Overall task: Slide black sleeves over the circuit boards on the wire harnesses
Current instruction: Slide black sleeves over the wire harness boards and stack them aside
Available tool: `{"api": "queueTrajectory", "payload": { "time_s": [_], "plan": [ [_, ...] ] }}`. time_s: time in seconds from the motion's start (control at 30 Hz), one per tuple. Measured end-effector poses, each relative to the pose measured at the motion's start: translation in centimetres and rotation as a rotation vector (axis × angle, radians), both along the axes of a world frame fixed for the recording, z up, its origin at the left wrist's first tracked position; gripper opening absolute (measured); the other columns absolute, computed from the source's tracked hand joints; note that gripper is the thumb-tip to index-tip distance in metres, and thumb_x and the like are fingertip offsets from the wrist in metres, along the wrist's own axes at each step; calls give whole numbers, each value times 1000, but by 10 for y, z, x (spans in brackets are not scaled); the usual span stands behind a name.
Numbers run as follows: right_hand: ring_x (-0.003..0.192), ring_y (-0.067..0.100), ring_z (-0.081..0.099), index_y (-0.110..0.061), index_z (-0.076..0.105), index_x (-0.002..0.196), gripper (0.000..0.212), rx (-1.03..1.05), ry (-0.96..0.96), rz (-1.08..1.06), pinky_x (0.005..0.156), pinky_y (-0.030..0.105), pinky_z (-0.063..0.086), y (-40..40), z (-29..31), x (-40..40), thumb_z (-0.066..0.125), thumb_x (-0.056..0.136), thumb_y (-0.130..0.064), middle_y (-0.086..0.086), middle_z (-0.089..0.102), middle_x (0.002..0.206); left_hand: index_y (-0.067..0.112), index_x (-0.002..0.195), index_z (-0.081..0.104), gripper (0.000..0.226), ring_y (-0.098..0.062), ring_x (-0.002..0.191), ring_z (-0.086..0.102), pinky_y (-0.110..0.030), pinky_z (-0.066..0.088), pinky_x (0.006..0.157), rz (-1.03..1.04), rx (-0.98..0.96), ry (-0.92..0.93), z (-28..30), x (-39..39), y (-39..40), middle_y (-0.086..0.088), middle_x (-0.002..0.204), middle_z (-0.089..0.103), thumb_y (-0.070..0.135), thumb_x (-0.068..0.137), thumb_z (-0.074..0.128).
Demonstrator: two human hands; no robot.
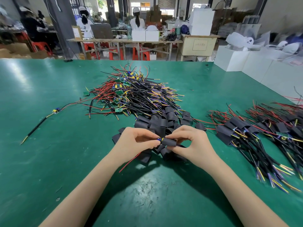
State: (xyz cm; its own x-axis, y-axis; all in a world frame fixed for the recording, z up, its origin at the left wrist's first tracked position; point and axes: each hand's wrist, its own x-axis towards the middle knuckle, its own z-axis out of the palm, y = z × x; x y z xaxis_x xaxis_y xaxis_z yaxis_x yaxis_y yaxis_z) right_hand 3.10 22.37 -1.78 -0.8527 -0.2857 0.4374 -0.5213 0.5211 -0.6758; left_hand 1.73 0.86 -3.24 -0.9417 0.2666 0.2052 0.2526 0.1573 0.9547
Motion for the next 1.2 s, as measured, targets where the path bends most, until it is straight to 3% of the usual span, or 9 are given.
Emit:
{"api": "queueTrajectory", "payload": {
  "time_s": [0.13,0.23,0.37,0.47,0.57,0.8,1.03,1.1,1.2],
  "plan": [
    [75,2,64,-19,76,99,38,21,-59,-10,72,13,50,-1,-2,0,89,64,-27,-9,69,86,21,83,77,17,-5,70,69,-15,52,69,-1,-56,54,1,0,0,1,81,76,5,77,79],
    [71,-3,64,-27,76,89,36,124,-85,-128,69,12,48,4,-3,-2,87,61,-46,-15,71,77,20,83,77,14,-6,73,69,-18,54,73,19,-66,72,0,0,-3,1,82,77,8,77,80],
    [66,14,56,-23,69,75,34,467,-26,-199,62,29,45,7,-5,-3,69,73,-56,-6,66,68,15,86,76,11,-8,73,70,-24,57,77,53,-98,105,-1,-1,-1,1,83,77,9,77,80],
    [71,25,54,-23,45,62,36,558,4,-181,58,34,34,-1,-8,-1,62,81,-49,-4,54,65,8,86,76,12,-8,72,69,-21,55,73,53,-86,98,-2,1,2,-2,81,77,4,75,80],
    [74,27,54,-27,35,64,35,506,9,-175,58,34,25,-6,-7,2,62,84,-37,-4,44,66,4,86,76,14,-12,71,70,-22,55,72,62,-64,93,-2,1,2,-6,81,76,1,74,81],
    [78,28,54,-21,45,72,23,459,-6,-162,65,36,35,-8,-10,3,58,87,-31,4,60,77,3,88,77,21,-8,72,68,-17,51,71,51,-28,131,-4,2,3,3,80,74,-10,72,77],
    [64,23,51,-14,55,68,28,377,-48,-104,62,36,43,-10,-13,2,61,86,-35,-3,52,59,12,90,76,24,-5,75,68,-12,49,72,8,-6,109,2,4,3,-1,83,76,-6,75,77],
    [60,14,53,-20,67,81,11,230,-56,-109,64,33,46,-6,-11,1,67,82,-31,-4,59,60,12,91,76,24,-3,74,68,-11,49,72,30,21,96,4,3,2,-2,82,77,-6,75,77],
    [61,9,57,-25,71,96,18,130,-69,-118,67,24,46,-3,-7,1,71,78,-21,-7,65,63,15,93,76,27,-4,75,68,-13,50,73,36,24,67,5,3,1,-3,84,77,-6,76,76]
  ]
}}
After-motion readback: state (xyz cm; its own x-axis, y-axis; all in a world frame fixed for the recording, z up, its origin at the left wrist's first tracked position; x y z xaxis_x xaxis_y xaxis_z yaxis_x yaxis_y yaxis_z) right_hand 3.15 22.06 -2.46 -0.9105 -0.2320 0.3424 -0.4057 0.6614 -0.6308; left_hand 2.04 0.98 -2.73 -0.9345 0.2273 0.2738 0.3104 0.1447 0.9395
